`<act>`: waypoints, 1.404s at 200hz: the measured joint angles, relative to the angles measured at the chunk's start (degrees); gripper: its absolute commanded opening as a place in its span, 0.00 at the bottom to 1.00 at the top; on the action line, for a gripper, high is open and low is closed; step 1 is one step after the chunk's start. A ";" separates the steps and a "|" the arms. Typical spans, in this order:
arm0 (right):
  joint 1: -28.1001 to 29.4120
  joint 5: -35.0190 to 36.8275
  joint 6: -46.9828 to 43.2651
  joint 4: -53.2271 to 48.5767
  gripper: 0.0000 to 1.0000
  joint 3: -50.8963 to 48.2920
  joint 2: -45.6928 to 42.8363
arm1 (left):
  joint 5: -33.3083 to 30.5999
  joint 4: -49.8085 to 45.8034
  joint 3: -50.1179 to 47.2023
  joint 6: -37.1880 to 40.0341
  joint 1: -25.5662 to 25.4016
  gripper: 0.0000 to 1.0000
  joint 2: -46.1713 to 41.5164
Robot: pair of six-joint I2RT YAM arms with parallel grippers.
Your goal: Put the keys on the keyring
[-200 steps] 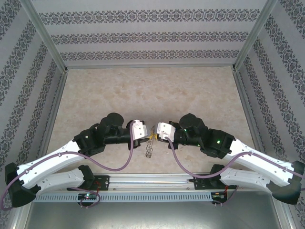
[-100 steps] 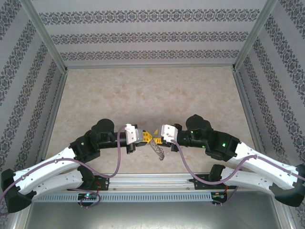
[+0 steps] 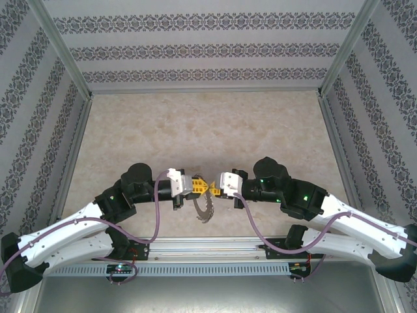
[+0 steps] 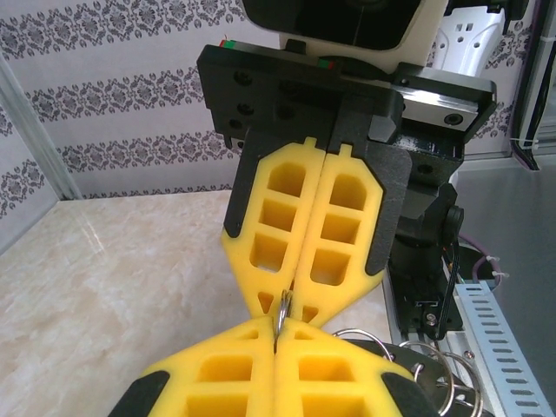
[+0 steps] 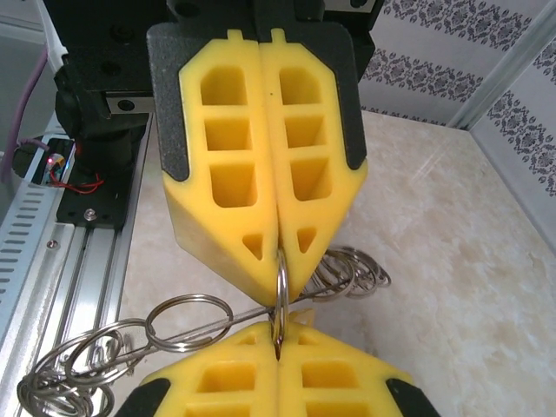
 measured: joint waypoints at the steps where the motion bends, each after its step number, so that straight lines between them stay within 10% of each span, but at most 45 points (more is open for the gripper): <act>1: 0.00 0.02 -0.04 0.00 0.00 -0.02 -0.02 | 0.07 0.00 0.00 0.00 0.00 0.00 0.04; 82: 0.00 1.73 -0.11 -1.44 0.00 -0.55 -0.44 | -0.37 -8.28 5.27 2.32 0.00 0.17 3.82; 136: 0.02 3.08 -0.26 -5.29 0.00 2.19 3.08 | -2.03 -13.35 7.43 4.68 0.00 0.00 5.70; 281: 1.07 1.51 0.04 -2.60 0.14 2.29 0.39 | 1.51 2.49 -0.55 -1.16 0.02 0.00 -0.04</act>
